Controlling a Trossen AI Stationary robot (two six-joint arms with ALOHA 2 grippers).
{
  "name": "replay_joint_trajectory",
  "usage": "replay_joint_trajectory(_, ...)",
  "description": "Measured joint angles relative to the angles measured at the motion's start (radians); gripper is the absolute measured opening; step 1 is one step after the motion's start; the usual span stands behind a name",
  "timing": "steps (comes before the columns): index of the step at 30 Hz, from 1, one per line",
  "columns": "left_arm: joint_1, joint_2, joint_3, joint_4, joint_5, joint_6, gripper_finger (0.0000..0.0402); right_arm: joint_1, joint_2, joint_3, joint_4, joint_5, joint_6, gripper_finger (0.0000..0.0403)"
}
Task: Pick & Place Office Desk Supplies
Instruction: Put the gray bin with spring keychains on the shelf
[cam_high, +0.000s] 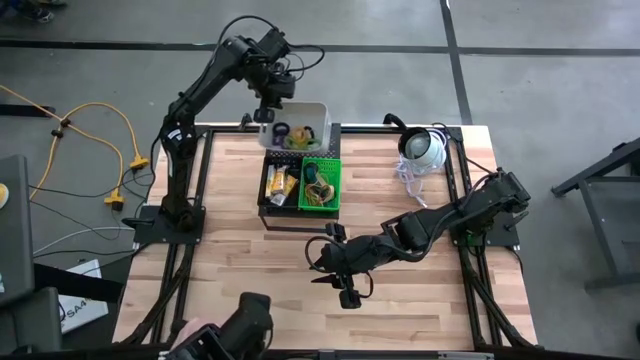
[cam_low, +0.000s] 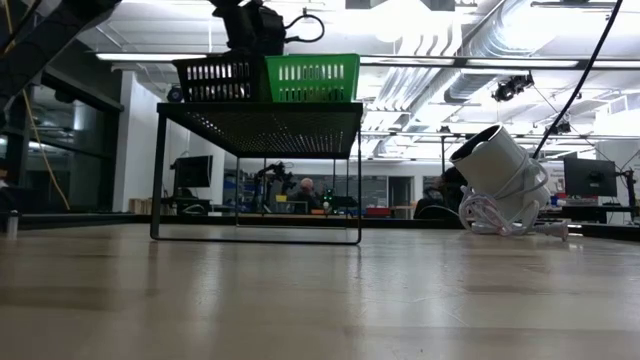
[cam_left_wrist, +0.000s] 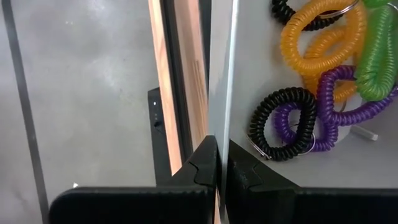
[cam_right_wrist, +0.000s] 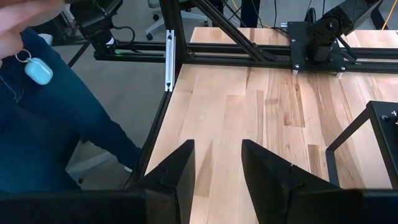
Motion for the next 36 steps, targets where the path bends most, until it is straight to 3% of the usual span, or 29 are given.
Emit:
replay_joint_trajectory(21, -0.021, 0.057, 0.0, -0.024, -0.008, -0.024, 0.0001, 0.0, 0.0, 0.0, 0.0, 0.0, 0.0, 0.012)
replay_joint_trajectory(36, -0.024, 0.058, 0.0, -0.007, 0.015, -0.03, 0.0042, 0.0, 0.0, 0.0, 0.0, 0.0, 0.0, 0.012)
